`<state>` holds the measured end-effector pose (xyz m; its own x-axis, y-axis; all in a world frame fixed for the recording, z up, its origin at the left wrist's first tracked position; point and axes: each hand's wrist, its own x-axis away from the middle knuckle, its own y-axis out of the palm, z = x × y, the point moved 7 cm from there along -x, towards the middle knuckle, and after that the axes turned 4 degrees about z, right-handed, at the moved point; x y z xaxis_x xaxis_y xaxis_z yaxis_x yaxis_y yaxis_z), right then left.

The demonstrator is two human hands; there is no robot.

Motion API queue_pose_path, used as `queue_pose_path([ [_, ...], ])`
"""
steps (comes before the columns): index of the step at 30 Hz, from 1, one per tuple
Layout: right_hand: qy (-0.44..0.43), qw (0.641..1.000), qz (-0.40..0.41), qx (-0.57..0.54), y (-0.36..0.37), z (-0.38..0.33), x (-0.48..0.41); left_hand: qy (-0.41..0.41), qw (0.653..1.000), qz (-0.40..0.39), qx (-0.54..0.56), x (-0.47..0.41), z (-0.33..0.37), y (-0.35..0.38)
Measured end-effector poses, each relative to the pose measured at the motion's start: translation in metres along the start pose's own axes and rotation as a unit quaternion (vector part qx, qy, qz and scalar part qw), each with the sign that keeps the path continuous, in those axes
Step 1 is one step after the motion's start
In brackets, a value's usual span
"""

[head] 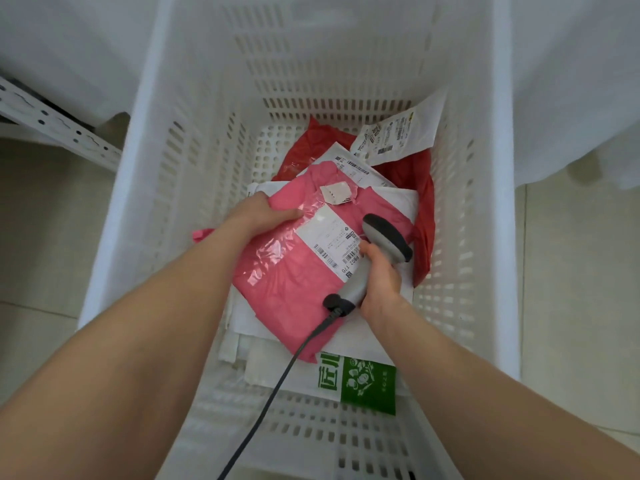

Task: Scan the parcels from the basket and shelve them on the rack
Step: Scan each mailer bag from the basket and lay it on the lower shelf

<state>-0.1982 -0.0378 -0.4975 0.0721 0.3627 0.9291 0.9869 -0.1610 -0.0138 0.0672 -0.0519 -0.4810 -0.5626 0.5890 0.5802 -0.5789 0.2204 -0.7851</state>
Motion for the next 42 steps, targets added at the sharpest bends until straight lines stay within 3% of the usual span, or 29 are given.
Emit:
queue_pose_path([
  [6, 0.005, 0.999, -0.034, 0.015, -0.009, -0.028, 0.067, -0.016, 0.996, -0.01, 0.091, 0.053, 0.018, -0.071],
  [11, -0.017, 0.999, -0.036, 0.003, -0.015, -0.059, 0.144, -0.037, 0.97, -0.103, 0.218, 0.117, 0.037, -0.122],
  [15, -0.047, 0.998, -0.047, -0.003, -0.016, -0.083, 0.212, -0.057, 0.946, -0.023, 0.318, 0.169, 0.045, -0.177],
  [19, -0.051, 0.996, -0.066, -0.013, -0.015, -0.106, 0.281, -0.125, 0.879, 0.026, 0.459, 0.221, 0.046, -0.216],
  [24, -0.052, 0.996, -0.061, -0.031, -0.019, -0.129, 0.357, -0.181, 0.773, 0.028, 0.607, 0.292, 0.055, -0.247],
  [28, -0.074, 0.995, -0.048, -0.043, -0.022, -0.149, 0.416, -0.179, 0.673, 0.004, 0.718, 0.344, 0.061, -0.284],
  [30, -0.09, 0.994, -0.057, -0.027, -0.02, -0.157, 0.444, -0.169, 0.642, 0.012, 0.748, 0.365, 0.057, -0.304],
  [37, -0.057, 0.97, -0.234, 0.011, 0.011, -0.158, 0.54, -0.137, 0.593, 0.005, 0.794, 0.434, 0.04, -0.362],
  [42, -0.065, 0.962, -0.263, 0.036, 0.01, -0.152, 0.596, -0.11, 0.646, 0.008, 0.755, 0.497, 0.022, -0.386],
])
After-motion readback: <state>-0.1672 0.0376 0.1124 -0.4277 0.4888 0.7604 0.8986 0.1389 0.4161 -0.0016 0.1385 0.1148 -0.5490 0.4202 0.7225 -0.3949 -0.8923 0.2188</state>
